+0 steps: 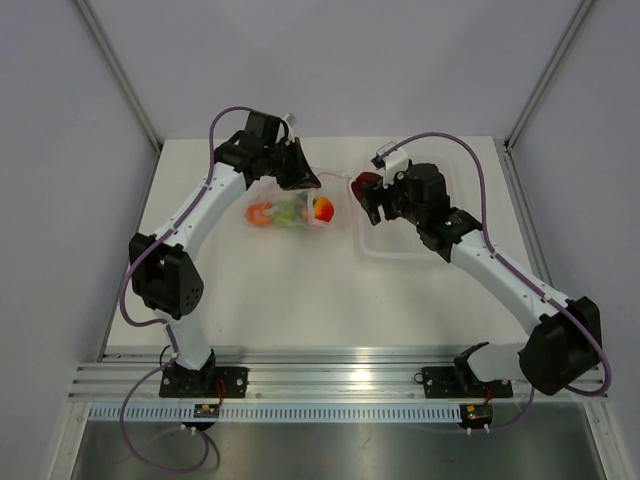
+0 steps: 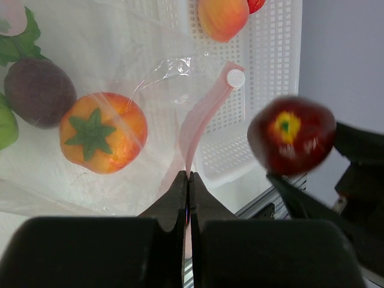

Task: Place the food in the zip-top bag and seal the zipper
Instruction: Pick up the fake fruit from the bin, then place the fake fruit in the zipper food storage bag.

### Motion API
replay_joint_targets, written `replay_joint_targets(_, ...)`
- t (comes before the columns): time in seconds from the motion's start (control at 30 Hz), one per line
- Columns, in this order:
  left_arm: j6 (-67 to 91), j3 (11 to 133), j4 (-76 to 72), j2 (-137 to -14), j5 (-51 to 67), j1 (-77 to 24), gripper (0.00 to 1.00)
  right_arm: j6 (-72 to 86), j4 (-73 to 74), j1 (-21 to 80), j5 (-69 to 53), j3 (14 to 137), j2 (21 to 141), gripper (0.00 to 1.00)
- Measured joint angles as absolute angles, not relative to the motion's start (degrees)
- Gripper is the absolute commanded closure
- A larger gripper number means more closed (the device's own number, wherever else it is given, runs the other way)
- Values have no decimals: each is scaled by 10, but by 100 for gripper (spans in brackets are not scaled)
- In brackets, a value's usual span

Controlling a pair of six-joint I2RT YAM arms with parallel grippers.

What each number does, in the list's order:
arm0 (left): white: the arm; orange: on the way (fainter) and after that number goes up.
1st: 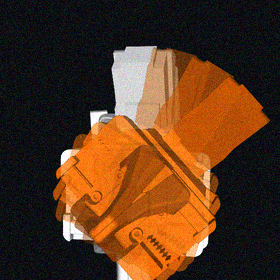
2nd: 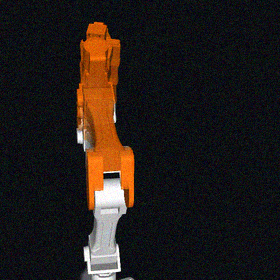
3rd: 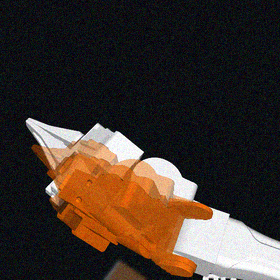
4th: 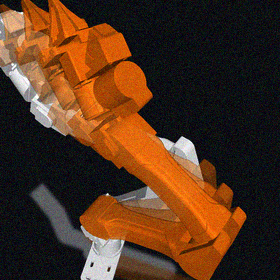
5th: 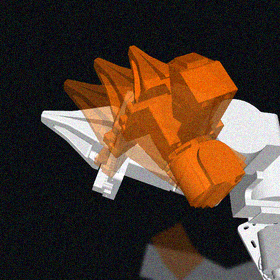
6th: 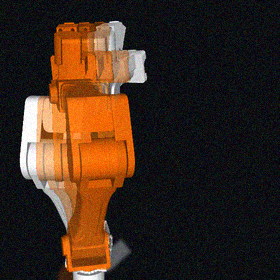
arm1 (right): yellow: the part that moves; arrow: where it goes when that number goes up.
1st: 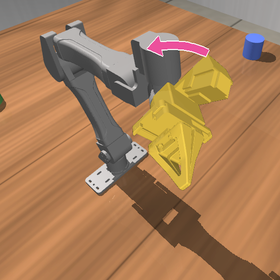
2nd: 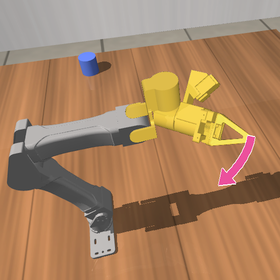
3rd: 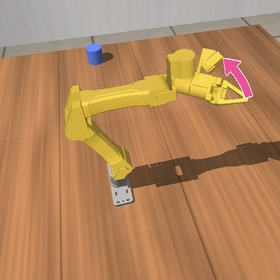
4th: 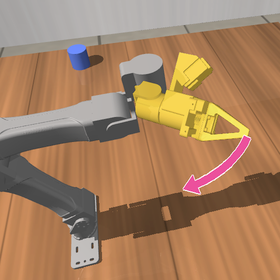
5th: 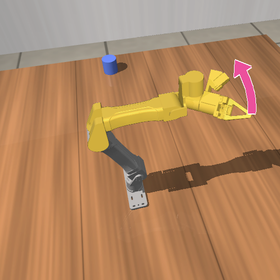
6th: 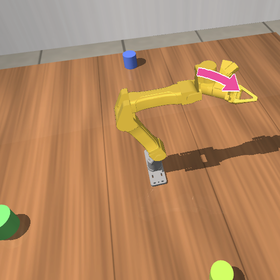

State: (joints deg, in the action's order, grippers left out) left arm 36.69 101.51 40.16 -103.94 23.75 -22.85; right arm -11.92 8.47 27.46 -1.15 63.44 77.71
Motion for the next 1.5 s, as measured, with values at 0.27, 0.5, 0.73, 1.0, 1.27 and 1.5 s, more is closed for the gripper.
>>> replay_joint_targets(0.27,377,1015,396,-1039,240,-229,100,-13,83,345,-47,604,702,28)
replay_joint_targets(0.5,380,1015,393,-1037,248,-229,100,27,79,364,-45,622,776,28)
replay_joint_targets(0.73,380,1015,393,-1012,256,-229,100,62,73,365,-15,670,849,27)
replay_joint_targets(1.0,380,1015,389,-993,273,-229,100,97,71,365,28,749,908,19)
replay_joint_targets(1.27,380,1016,387,-992,284,-229,100,123,72,365,40,793,949,1)
replay_joint_targets(1.5,382,1023,389,-992,293,-222,100,130,74,366,41,794,940,0)
